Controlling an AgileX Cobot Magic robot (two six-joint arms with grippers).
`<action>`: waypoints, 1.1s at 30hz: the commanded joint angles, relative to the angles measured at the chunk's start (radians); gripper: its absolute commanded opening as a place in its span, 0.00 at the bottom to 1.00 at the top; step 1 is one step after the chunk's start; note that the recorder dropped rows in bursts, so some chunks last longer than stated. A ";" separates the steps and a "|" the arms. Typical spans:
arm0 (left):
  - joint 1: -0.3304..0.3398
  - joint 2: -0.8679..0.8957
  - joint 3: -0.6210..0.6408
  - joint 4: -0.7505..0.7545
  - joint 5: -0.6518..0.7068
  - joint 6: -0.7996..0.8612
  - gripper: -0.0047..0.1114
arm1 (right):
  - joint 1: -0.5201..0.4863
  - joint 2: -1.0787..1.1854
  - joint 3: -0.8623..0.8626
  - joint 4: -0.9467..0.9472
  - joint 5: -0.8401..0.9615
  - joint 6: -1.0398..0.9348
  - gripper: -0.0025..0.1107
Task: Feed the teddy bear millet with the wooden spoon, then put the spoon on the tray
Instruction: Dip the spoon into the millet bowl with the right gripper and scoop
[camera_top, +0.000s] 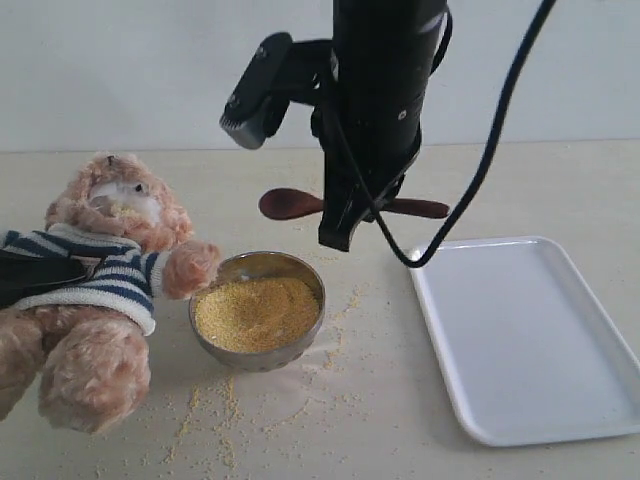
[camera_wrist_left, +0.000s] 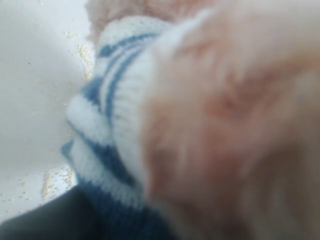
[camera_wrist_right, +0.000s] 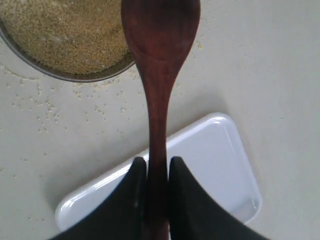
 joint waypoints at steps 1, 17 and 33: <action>0.003 -0.003 0.004 -0.021 0.032 0.008 0.08 | -0.006 0.076 -0.002 0.003 -0.026 -0.024 0.02; 0.003 -0.003 0.004 -0.096 0.032 0.027 0.08 | 0.108 0.215 -0.002 -0.187 -0.121 -0.077 0.02; 0.003 -0.003 0.004 -0.095 0.032 0.027 0.08 | 0.163 0.292 -0.002 -0.265 -0.117 -0.030 0.02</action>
